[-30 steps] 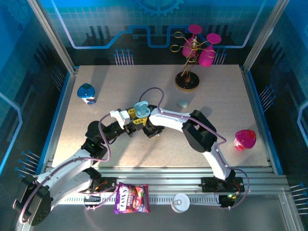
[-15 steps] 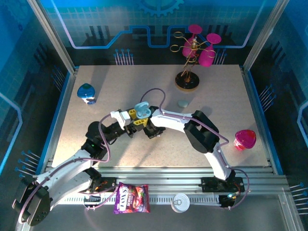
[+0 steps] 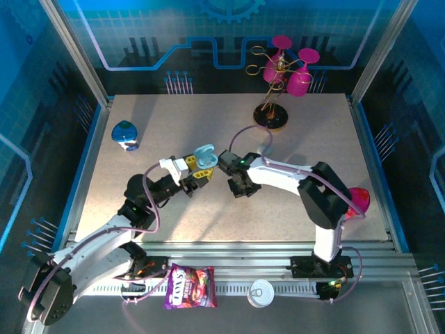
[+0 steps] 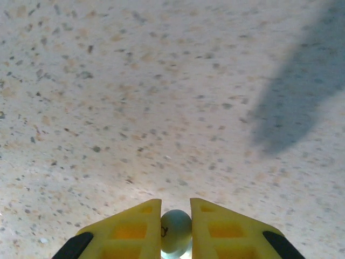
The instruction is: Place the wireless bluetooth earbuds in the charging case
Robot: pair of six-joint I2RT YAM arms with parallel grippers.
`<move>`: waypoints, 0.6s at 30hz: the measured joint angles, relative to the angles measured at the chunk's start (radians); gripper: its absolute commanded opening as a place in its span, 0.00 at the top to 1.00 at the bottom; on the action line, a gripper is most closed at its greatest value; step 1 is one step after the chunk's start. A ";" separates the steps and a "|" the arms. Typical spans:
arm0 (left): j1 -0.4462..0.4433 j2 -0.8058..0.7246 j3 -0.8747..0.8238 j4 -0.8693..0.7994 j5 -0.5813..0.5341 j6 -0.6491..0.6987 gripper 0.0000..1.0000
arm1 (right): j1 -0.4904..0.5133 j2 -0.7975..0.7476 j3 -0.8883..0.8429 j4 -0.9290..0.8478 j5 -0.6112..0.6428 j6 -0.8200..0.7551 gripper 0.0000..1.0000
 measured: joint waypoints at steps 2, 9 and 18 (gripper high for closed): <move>0.000 0.009 0.001 0.000 0.001 -0.001 0.71 | -0.019 -0.069 -0.043 0.019 -0.008 -0.001 0.83; 0.000 0.059 0.005 0.001 0.009 -0.021 0.71 | -0.081 -0.367 -0.158 0.096 -0.074 -0.014 0.83; 0.000 0.149 0.005 0.031 0.017 -0.032 0.71 | -0.148 -0.654 -0.219 0.230 -0.334 -0.011 0.82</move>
